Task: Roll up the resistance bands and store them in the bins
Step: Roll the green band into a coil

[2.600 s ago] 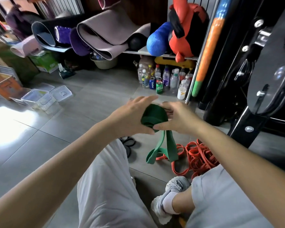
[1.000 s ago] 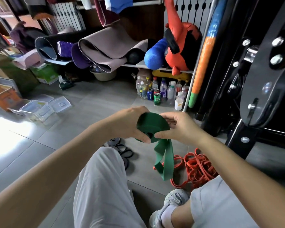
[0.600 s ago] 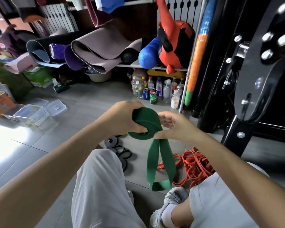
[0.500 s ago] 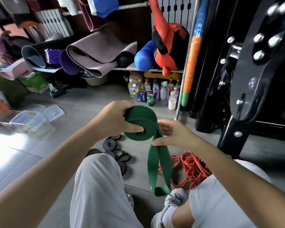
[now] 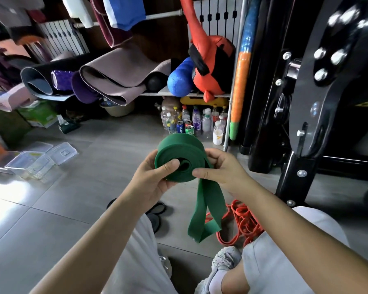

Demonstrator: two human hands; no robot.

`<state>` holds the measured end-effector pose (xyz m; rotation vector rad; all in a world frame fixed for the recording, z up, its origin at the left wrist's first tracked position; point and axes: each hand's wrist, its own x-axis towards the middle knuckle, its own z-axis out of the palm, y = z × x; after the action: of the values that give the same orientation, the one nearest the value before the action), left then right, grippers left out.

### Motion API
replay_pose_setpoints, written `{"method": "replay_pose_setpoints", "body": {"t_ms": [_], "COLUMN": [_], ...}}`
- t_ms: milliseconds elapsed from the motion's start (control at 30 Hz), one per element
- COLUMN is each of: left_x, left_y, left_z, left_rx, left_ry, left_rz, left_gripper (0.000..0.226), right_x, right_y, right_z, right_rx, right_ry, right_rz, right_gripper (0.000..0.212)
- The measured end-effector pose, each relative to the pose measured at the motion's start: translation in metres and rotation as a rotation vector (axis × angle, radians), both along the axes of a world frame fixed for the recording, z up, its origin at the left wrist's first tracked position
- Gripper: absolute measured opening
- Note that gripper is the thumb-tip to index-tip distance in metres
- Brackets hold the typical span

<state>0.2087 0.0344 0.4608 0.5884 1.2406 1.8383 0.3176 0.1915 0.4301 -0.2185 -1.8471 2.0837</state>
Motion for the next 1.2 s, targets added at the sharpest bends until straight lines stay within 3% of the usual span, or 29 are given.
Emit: {"method": "replay_pose_setpoints", "body": {"t_ms": [167, 300, 533, 667, 733, 800, 867, 967, 1100, 1200], "left_x": [-0.020, -0.030, -0.035, -0.027, -0.019, -0.014, -0.014, -0.018, -0.026, -0.028], "left_y": [-0.002, -0.014, -0.016, -0.011, -0.003, 0.003, 0.004, 0.003, -0.002, -0.002], "left_z": [0.015, 0.023, 0.022, 0.033, 0.036, 0.040, 0.044, 0.047, 0.043, 0.033], "left_rx": [-0.287, -0.206, -0.273, -0.630, -0.794, -0.856, -0.861, -0.810, -0.642, -0.527], "left_ry": [0.495, 0.459, 0.539, 0.962, 1.177, 1.263, 1.274, 1.251, 1.000, 0.849], "left_rz": [-0.003, -0.211, -0.170, -0.230, -0.291, -0.267, -0.200, -0.115, -0.041, 0.041], "left_gripper": [0.104, 0.075, 0.079, 0.073, 0.081, 0.065, 0.049, 0.046, 0.053, 0.056], "right_x": [0.001, 0.004, 0.006, 0.004, 0.001, -0.001, -0.001, -0.001, 0.002, 0.004], "right_y": [0.004, 0.007, 0.009, 0.005, -0.001, -0.005, -0.006, -0.002, 0.004, 0.003], "right_z": [0.006, 0.006, 0.011, 0.017, 0.018, 0.017, 0.019, 0.020, 0.017, 0.017], "right_rx": [0.120, 0.070, 0.127, 0.299, 0.376, 0.399, 0.380, 0.391, 0.367, 0.206], "right_ry": [-0.059, -0.047, -0.074, -0.146, -0.172, -0.170, -0.152, -0.129, -0.142, -0.094], "right_rz": [0.038, 0.072, 0.132, 0.125, 0.123, 0.100, 0.068, 0.054, 0.086, 0.082], "right_gripper": [0.040, 0.044, 0.046, 0.041, 0.039, 0.038, 0.039, 0.045, 0.054, 0.057]}}
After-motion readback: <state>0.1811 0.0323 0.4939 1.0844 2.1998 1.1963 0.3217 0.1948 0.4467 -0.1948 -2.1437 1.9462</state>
